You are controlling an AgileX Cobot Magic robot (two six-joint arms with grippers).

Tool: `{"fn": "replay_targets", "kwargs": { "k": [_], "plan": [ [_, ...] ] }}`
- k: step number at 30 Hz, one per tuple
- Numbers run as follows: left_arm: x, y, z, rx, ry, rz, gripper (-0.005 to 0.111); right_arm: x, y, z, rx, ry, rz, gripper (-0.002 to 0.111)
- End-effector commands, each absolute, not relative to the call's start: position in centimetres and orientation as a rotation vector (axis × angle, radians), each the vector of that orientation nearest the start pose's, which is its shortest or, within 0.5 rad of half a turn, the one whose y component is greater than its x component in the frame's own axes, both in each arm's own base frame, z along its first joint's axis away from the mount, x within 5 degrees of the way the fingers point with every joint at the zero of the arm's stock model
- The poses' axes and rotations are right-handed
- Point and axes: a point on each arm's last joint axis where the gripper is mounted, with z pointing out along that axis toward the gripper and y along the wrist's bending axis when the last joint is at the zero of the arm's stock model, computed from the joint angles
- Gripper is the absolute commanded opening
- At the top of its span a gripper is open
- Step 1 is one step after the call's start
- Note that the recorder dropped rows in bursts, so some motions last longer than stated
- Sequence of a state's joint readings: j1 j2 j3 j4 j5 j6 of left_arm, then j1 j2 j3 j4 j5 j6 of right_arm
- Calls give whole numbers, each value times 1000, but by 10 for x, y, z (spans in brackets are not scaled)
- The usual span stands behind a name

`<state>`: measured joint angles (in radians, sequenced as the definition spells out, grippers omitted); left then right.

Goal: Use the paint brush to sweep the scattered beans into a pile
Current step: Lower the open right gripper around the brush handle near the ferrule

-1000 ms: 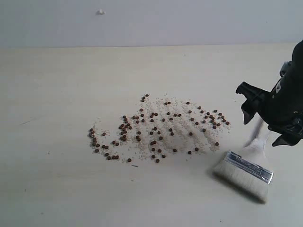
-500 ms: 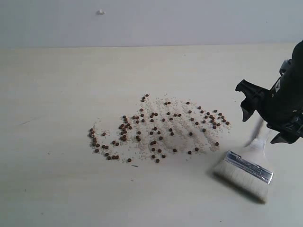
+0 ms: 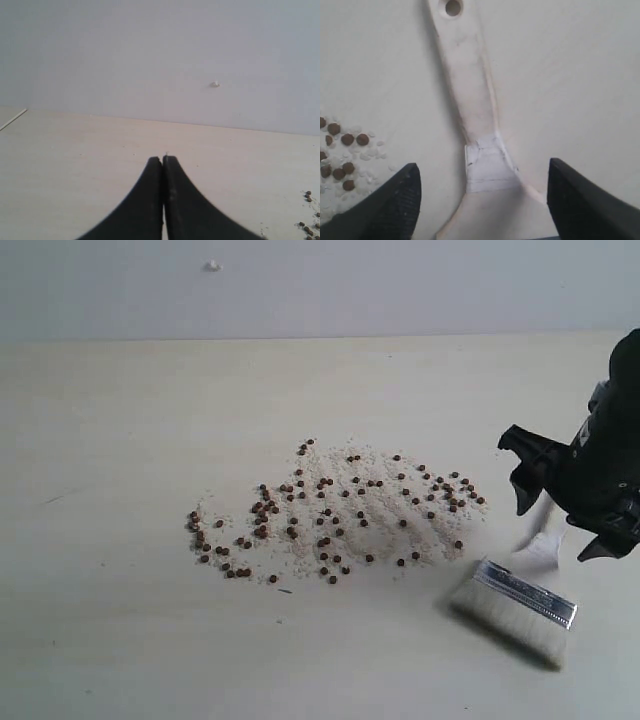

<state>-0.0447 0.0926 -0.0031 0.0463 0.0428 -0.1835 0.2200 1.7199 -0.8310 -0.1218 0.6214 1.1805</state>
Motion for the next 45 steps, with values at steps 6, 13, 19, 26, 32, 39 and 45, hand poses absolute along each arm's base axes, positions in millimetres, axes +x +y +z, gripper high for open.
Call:
{"fn": "replay_targets", "kwargs": {
  "k": [6, 13, 19, 26, 32, 39, 45],
  "plan": [
    [64, -3, 204, -71, 1612, -145, 0, 285, 57, 129, 1222, 2718, 45, 66],
    [64, -3, 204, -71, 1612, -145, 0, 285, 56, 127, 1182, 2731, 22, 66],
    [64, -3, 204, -71, 1612, -145, 0, 284, 56, 116, 1189, 2763, -13, 66],
    [64, -3, 204, -71, 1612, -145, 0, 285, 56, 112, 1179, 2774, -20, 66],
    [64, -3, 204, -71, 1612, -145, 0, 285, 56, 112, 1178, 2772, -15, 66],
    [64, -3, 204, -71, 1612, -145, 0, 285, 56, 112, 1165, 2775, -15, 66],
    [64, -3, 204, -71, 1612, -145, 0, 285, 56, 112, 1136, 2790, -22, 66]
  ]
}}
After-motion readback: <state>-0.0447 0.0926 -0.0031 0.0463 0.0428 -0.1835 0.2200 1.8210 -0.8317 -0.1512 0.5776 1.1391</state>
